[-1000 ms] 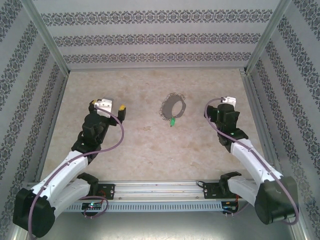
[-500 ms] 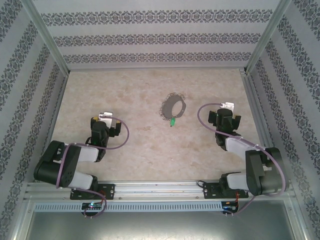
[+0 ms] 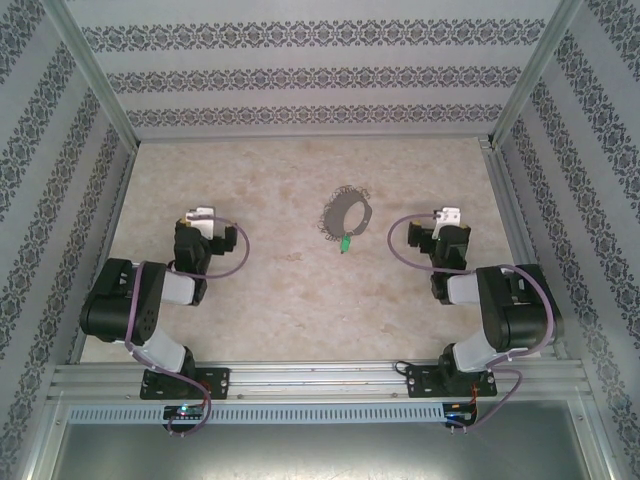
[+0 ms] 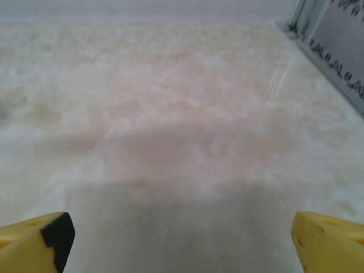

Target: Put the keys on the keyring

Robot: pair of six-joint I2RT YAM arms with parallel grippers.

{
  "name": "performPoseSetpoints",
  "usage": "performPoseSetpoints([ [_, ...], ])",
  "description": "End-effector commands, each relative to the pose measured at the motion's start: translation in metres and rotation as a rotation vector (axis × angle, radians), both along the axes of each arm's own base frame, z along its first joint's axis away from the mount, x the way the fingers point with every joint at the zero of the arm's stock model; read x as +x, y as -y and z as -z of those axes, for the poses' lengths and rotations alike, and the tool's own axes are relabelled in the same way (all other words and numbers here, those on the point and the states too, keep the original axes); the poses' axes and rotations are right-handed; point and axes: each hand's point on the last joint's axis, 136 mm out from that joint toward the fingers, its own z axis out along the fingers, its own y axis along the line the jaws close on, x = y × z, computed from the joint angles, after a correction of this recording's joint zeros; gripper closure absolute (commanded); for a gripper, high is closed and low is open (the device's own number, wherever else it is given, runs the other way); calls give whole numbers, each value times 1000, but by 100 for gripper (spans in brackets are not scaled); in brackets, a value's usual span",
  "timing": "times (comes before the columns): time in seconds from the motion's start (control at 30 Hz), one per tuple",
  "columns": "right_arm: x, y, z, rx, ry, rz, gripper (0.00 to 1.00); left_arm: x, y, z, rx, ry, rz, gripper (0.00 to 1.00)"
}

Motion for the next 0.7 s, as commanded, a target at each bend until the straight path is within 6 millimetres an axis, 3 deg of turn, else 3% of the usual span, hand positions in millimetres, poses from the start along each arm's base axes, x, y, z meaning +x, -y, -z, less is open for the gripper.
performPoseSetpoints([
  [0.0, 10, -7, -19, 27, 49, -51, 2, 0, -7, 7, -63, -47, -17, 0],
  [0.67, 10, -10, -20, 16, 55, -60, 2, -1, -7, 8, -60, -50, -19, 0],
])
